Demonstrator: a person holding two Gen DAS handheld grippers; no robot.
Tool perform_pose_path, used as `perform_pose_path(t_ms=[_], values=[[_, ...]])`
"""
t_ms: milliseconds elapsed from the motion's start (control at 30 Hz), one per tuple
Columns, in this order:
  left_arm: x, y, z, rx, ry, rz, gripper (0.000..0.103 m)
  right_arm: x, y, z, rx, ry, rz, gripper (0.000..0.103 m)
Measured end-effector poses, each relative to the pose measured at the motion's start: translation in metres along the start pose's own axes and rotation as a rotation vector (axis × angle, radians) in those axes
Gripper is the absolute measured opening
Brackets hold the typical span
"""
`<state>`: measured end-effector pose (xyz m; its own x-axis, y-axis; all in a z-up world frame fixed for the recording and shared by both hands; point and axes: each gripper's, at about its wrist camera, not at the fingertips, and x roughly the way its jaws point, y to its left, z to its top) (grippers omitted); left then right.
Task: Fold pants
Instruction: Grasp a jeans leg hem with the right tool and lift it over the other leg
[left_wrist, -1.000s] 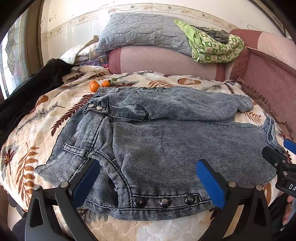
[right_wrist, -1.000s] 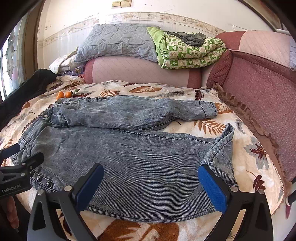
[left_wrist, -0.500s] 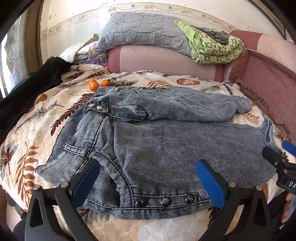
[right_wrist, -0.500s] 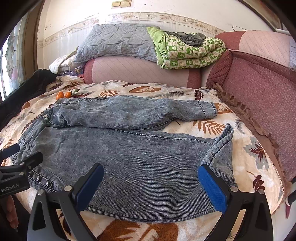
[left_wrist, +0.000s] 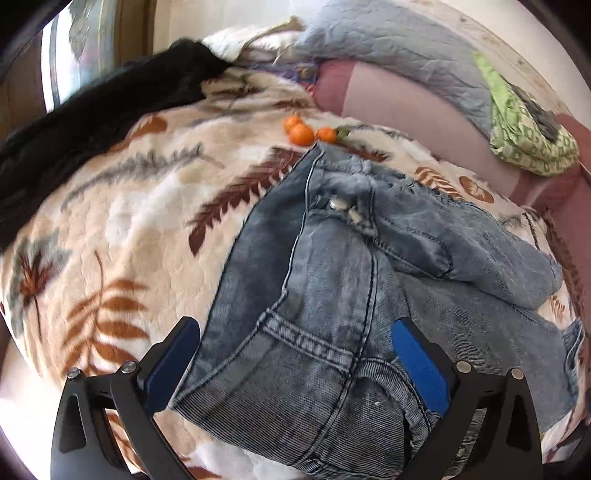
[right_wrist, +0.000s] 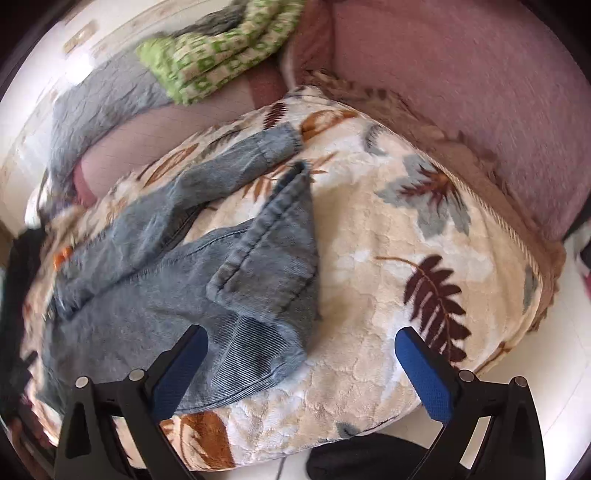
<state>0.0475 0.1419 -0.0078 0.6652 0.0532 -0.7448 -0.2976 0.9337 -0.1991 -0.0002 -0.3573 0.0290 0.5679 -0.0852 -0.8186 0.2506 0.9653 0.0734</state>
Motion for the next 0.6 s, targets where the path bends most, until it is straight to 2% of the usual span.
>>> perform_pose_path(t_ms=[33, 100, 133, 167, 200, 233, 267, 333, 400, 500, 533, 567, 600], values=[[0.001, -0.001, -0.002, -0.004, 0.026, -0.004, 0.103, 0.002, 0.018, -0.001, -0.089, -0.018, -0.046, 0.102], [0.003, -0.006, -0.006, 0.034, 0.030, 0.006, 0.103, 0.014, 0.056, -0.003, -0.304, -0.073, -0.239, 0.099], [0.004, -0.010, -0.007, 0.052, 0.042, 0.015, 0.103, 0.024, 0.068, -0.003, -0.374, -0.077, -0.324, 0.093], [0.004, -0.012, -0.008, 0.074, 0.037, 0.025, 0.103, 0.038, 0.073, -0.002, -0.425, -0.054, -0.388, 0.082], [0.003, -0.015, -0.010, 0.097, 0.027, 0.034, 0.103, 0.050, 0.071, 0.000, -0.444, -0.019, -0.412, 0.074], [0.004, -0.017, -0.010, 0.104, 0.028, 0.031, 0.103, 0.063, 0.067, 0.003, -0.450, 0.016, -0.424, 0.055], [0.005, -0.018, -0.009, 0.099, 0.035, 0.020, 0.103, 0.073, 0.059, 0.007, -0.432, 0.048, -0.430, 0.027], [0.006, -0.019, -0.008, 0.110, 0.039, 0.023, 0.103, 0.067, 0.035, 0.016, -0.331, 0.041, -0.376, 0.012], [0.006, -0.018, -0.009, 0.110, 0.044, 0.031, 0.103, 0.047, 0.004, 0.023, -0.178, 0.019, -0.277, 0.010], [0.007, -0.016, -0.012, 0.108, 0.062, 0.035, 0.103, 0.036, -0.069, 0.019, 0.202, 0.086, -0.085, 0.010], [0.008, -0.017, -0.014, 0.116, 0.070, 0.042, 0.103, 0.043, -0.090, 0.010, 0.308, 0.128, -0.046, 0.015], [0.009, -0.017, -0.015, 0.124, 0.077, 0.047, 0.103, 0.055, -0.111, -0.001, 0.404, 0.198, -0.036, 0.035], [0.011, -0.017, -0.016, 0.132, 0.086, 0.051, 0.103, 0.055, -0.121, -0.007, 0.437, 0.179, 0.007, 0.036]])
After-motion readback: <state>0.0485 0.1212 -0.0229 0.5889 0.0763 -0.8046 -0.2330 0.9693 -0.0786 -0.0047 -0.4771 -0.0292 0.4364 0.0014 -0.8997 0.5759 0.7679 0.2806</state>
